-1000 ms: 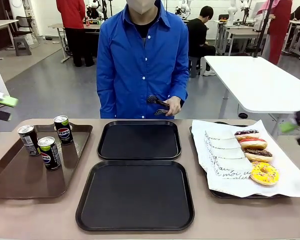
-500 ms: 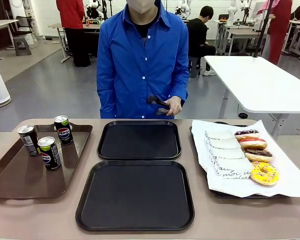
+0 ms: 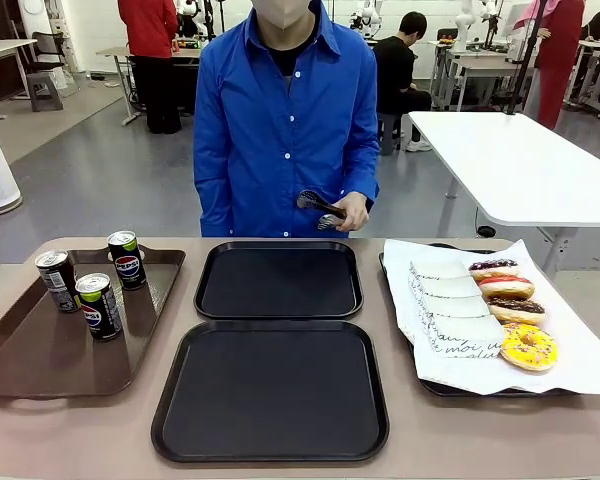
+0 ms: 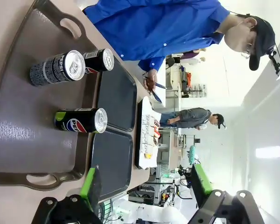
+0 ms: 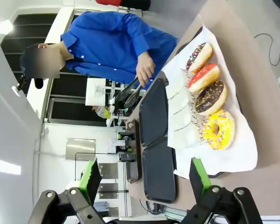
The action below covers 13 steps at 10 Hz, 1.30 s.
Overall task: Set up donuts and drinks on trays.
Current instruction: Pick up one Pepsi coke and place it on the Flat Tray.
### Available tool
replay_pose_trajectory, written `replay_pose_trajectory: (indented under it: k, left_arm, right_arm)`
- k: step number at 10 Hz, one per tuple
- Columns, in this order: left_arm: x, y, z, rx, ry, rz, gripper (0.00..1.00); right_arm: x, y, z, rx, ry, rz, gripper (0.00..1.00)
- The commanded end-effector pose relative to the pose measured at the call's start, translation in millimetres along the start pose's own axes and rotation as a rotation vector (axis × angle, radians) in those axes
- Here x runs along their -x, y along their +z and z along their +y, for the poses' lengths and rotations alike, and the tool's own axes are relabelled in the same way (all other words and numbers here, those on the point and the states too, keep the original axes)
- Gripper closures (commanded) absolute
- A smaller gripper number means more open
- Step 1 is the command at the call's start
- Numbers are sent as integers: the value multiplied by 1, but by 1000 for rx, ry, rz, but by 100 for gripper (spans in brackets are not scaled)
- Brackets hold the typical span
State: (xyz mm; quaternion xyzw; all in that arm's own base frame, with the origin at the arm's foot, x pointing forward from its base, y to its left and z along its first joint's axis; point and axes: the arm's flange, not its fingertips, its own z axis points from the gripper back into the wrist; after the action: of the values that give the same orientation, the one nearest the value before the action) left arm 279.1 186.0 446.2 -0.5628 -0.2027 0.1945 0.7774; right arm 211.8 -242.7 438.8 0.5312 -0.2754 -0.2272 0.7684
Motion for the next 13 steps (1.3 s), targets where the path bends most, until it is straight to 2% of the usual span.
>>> replay_pose_trajectory:
  k: [1,13]
  left_arm:
    - [-3,3,-1,4,-27,-5,0]
    - [0,1,-1,-7,-3,-2,0]
  right_arm:
    - [-4,-2,-3,-5,4,15,0]
    - [0,-2,0,-3,-4,8,0]
